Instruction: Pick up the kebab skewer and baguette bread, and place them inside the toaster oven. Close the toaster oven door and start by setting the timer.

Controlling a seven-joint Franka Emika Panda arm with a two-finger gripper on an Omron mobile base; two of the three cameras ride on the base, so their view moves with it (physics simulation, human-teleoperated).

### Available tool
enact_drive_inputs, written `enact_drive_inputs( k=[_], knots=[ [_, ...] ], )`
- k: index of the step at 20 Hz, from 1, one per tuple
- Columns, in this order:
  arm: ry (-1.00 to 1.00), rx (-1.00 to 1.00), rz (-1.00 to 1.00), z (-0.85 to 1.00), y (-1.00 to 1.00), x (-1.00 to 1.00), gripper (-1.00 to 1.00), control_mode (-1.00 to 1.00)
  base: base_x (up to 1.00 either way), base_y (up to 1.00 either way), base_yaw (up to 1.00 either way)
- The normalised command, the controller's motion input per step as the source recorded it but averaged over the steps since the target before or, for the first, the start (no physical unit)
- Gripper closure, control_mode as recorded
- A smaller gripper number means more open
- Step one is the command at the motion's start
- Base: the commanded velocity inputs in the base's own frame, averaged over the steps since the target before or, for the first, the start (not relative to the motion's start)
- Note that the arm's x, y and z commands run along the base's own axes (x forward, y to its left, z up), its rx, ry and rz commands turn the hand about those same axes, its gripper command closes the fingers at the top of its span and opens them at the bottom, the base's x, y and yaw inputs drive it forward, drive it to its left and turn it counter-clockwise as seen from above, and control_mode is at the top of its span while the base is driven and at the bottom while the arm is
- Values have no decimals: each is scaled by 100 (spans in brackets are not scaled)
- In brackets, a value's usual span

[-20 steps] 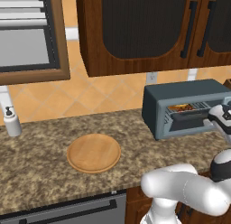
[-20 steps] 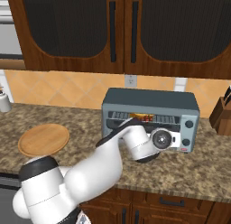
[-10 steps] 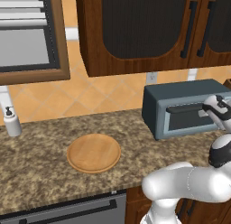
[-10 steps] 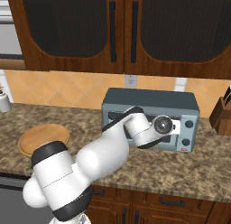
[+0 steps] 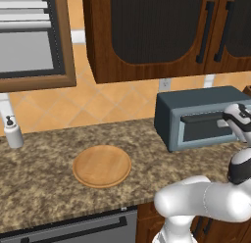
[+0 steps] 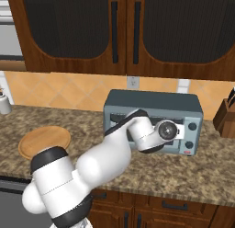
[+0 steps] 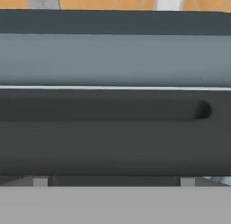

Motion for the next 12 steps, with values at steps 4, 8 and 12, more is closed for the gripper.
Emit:
enact_drive_inputs(
  k=[4,8,12],
  knots=[
    [0,0,0,0,0,-14,-100,-100,0,0,0],
    [0,0,0,0,0,0,-100,-100,0,0,0],
    [0,0,0,-7,0,13,-100,-100,0,0,0]
  ],
)
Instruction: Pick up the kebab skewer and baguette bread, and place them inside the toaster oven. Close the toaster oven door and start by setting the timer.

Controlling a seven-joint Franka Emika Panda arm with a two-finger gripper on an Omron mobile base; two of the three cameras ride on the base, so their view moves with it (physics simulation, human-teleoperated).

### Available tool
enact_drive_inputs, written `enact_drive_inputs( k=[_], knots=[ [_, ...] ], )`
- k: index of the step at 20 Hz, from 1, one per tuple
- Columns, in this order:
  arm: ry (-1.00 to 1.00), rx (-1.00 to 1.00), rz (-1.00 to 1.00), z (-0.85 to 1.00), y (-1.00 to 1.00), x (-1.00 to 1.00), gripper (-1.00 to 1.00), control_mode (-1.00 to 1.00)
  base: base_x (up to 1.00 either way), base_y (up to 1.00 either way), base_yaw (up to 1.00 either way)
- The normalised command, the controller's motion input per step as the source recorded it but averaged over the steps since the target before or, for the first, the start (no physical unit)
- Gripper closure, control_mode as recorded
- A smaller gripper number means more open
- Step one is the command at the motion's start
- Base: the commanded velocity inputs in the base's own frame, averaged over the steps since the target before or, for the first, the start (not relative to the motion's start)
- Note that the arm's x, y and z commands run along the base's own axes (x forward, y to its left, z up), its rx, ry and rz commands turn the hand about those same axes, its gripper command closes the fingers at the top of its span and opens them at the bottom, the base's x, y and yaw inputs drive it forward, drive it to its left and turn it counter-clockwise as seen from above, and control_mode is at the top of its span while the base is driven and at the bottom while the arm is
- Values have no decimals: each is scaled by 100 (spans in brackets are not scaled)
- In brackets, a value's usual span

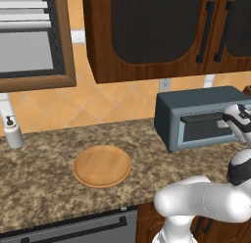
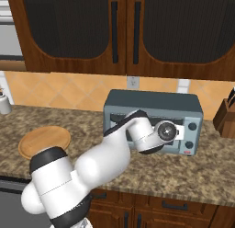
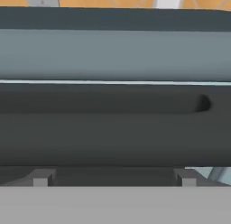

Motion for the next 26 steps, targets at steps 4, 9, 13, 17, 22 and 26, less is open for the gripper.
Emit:
enact_drive_inputs(
  k=[4,9,13,17,22,26],
  knots=[
    [0,-1,0,-22,0,23,-100,-100,0,0,0],
    [0,0,0,-3,0,12,-100,-100,0,0,0],
    [0,0,0,0,-4,-15,-100,-100,0,0,0],
    [0,0,0,0,-12,-34,-100,-100,0,0,0],
    [-2,0,0,0,-33,-39,-100,-100,0,0,0],
    [-10,0,-1,0,-33,-27,-100,-100,0,0,0]
  ],
)
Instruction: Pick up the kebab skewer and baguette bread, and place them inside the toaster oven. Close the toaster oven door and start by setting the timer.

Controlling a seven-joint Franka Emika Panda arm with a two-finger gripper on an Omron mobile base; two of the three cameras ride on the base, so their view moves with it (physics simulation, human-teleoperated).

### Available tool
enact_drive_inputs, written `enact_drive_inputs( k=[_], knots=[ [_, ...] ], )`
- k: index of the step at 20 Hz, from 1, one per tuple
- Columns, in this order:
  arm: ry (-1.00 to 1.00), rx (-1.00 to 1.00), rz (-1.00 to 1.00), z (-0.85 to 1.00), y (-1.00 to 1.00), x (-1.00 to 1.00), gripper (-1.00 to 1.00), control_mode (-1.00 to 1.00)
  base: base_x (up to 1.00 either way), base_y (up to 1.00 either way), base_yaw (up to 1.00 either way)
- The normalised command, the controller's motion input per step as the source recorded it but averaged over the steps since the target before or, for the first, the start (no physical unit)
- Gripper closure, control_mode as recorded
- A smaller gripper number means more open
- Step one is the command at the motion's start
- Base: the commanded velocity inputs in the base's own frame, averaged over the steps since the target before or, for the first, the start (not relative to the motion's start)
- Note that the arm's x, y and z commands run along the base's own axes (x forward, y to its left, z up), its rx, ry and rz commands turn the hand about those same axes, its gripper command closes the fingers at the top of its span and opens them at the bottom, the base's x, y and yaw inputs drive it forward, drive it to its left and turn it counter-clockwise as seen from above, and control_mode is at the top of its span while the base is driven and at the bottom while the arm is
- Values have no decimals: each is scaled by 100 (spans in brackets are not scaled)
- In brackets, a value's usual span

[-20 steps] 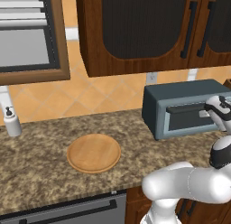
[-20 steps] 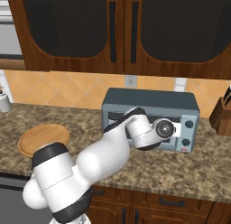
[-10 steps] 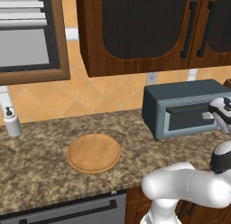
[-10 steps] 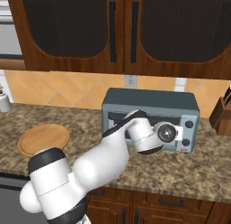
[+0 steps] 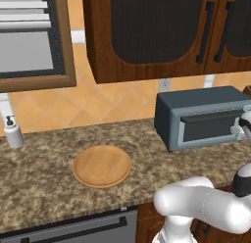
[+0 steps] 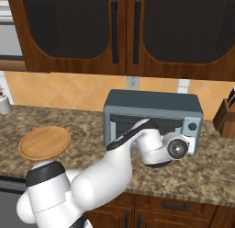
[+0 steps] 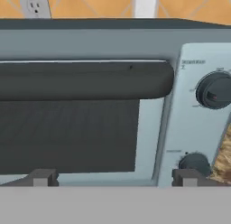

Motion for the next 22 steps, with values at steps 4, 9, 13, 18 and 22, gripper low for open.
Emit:
enact_drive_inputs(
  k=[4,9,13,18,22],
  knots=[
    [-14,0,-1,0,-27,-16,-100,-100,0,0,0],
    [-14,0,0,0,-7,0,-100,-100,0,0,0],
    [-9,0,0,0,0,0,-100,-100,0,0,0],
    [-3,0,0,-1,-10,0,-100,-100,0,0,0],
    [0,0,0,-8,-16,0,-100,-100,0,0,0]
  ],
)
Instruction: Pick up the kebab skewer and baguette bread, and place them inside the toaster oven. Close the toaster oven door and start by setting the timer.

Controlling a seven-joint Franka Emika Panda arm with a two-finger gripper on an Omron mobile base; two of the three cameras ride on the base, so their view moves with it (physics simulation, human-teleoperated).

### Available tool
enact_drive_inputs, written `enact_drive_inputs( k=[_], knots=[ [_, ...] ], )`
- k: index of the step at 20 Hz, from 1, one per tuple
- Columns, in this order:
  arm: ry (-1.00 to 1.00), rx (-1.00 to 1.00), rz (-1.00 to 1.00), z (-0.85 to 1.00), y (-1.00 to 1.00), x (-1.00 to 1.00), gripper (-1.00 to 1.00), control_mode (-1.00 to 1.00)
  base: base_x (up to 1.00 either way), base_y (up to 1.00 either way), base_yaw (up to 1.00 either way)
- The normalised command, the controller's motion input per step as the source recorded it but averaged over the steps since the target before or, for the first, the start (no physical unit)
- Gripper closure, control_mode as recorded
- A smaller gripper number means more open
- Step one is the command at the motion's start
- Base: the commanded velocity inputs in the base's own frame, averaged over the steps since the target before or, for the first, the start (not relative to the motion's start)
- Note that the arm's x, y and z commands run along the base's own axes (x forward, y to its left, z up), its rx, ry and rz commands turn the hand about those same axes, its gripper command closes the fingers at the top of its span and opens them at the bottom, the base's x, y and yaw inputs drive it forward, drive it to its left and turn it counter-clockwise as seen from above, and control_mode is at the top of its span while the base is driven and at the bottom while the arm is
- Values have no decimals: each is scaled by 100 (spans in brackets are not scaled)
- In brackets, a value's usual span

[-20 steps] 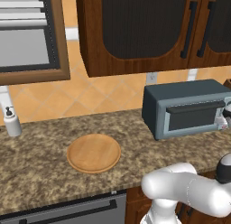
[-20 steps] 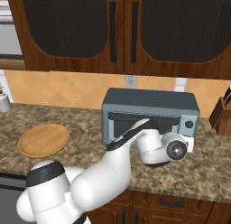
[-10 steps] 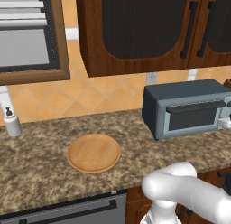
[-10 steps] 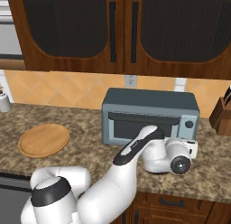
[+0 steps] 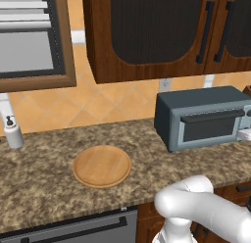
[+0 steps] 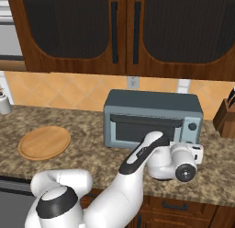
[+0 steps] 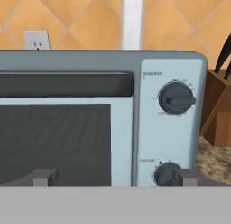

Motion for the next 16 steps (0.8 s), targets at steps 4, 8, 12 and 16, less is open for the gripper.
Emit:
enact_drive_inputs(
  k=[4,8,12,16],
  knots=[
    [0,0,0,-6,-14,0,-100,-100,0,0,0],
    [0,4,0,0,-7,0,-100,-100,0,0,0],
    [0,2,0,-5,-5,0,-100,-100,0,0,0],
    [0,1,0,-15,-8,0,-100,-100,0,0,0]
  ],
)
